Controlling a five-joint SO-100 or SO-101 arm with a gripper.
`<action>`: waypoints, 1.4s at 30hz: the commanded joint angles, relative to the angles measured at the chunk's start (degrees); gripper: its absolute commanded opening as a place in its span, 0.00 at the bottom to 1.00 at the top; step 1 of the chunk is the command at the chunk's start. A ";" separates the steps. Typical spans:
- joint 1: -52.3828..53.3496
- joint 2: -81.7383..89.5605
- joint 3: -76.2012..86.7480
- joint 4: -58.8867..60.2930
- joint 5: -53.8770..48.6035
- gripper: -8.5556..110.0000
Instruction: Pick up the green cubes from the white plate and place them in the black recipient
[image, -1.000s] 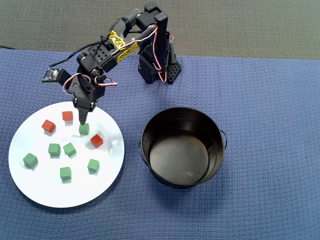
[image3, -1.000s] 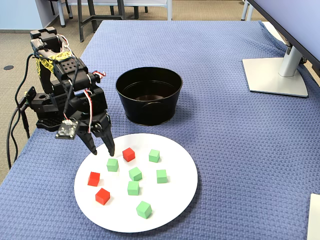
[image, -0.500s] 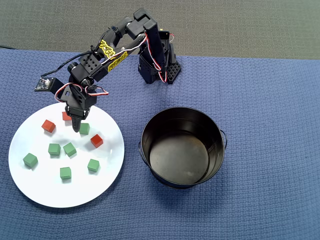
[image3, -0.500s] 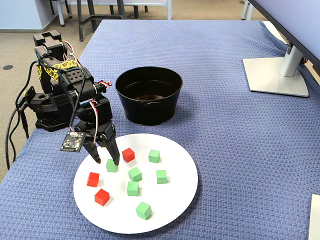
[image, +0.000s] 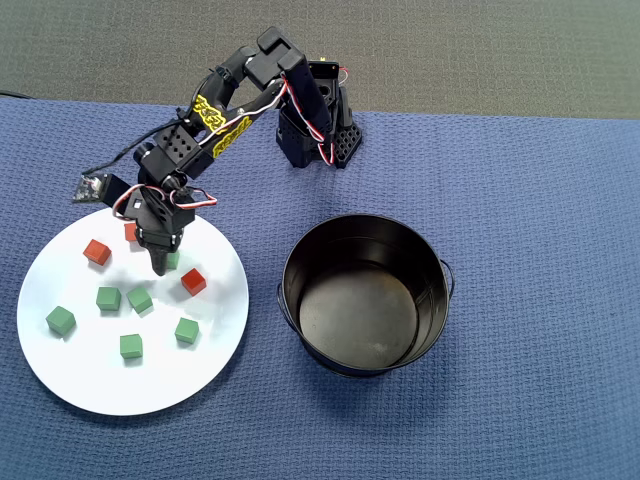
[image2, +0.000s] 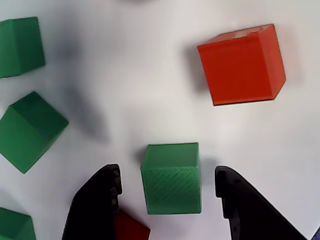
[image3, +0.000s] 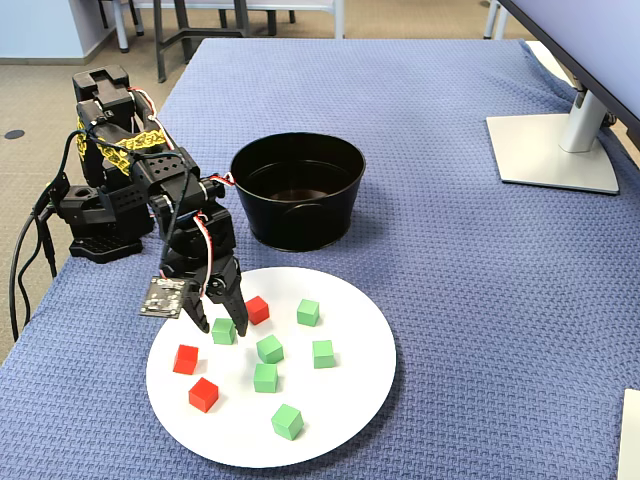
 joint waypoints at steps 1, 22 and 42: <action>-1.93 2.02 0.44 -2.46 -1.23 0.20; -2.11 3.78 1.93 -3.34 -1.23 0.07; -15.91 39.46 5.71 15.56 7.29 0.07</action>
